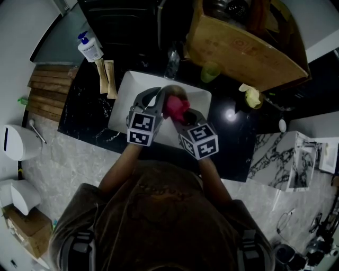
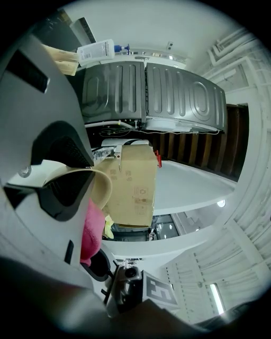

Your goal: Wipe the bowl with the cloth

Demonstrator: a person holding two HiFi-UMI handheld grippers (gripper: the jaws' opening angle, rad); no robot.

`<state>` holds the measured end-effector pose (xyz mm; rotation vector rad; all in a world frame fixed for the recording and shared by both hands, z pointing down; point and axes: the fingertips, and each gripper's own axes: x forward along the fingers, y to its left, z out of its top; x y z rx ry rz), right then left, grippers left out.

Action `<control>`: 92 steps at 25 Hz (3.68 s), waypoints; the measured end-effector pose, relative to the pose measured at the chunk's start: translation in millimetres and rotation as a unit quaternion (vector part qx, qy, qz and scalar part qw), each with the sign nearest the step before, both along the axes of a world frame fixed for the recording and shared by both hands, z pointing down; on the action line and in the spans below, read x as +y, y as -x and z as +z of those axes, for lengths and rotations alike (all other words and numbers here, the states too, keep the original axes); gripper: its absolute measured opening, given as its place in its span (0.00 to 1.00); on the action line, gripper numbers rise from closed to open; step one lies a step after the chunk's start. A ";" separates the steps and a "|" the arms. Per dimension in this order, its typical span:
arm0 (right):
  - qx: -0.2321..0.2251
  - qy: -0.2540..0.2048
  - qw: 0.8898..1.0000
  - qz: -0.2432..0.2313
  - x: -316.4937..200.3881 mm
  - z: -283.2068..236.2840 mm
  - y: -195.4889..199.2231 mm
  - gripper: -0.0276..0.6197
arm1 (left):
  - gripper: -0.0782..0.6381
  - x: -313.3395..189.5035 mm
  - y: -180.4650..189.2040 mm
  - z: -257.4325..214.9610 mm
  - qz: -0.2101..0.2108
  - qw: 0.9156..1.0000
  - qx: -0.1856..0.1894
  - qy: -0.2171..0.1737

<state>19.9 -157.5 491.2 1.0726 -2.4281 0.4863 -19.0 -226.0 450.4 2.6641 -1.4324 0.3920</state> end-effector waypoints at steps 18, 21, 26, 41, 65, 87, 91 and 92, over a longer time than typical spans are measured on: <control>0.031 -0.055 0.998 -0.010 -23.5 -25.9 -3.6 0.22 | 0.14 14.3 -21.1 3.1 0.040 0.999 -0.022 -0.002; 0.039 -0.061 0.997 0.003 -29.5 -28.5 -9.5 0.22 | 0.14 16.0 -24.7 5.2 0.044 0.999 -0.025 0.000; 0.046 -0.068 0.996 0.021 -35.1 -30.8 -13.9 0.22 | 0.14 14.0 -22.2 3.1 0.041 0.999 -0.021 -0.001; 0.039 -0.031 0.998 0.036 -28.6 -9.6 -26.8 0.22 | 0.16 5.6 -9.3 5.8 0.022 1.000 -0.011 0.008; 0.014 -0.008 0.999 -0.028 2.4 1.1 18.9 0.22 | 0.15 4.7 0.6 9.6 0.015 0.999 0.008 0.027; 0.030 -0.058 0.998 0.000 -28.2 -29.4 3.8 0.22 | 0.14 15.0 -9.0 21.7 0.046 0.998 -0.017 0.046; 0.033 -0.066 0.997 0.019 -34.5 -31.1 -3.8 0.22 | 0.14 13.4 -9.3 17.6 0.046 0.998 -0.013 0.042; 0.035 -0.067 0.997 0.023 -35.6 -30.9 -6.5 0.22 | 0.14 12.8 -9.5 17.1 0.045 0.998 -0.012 0.041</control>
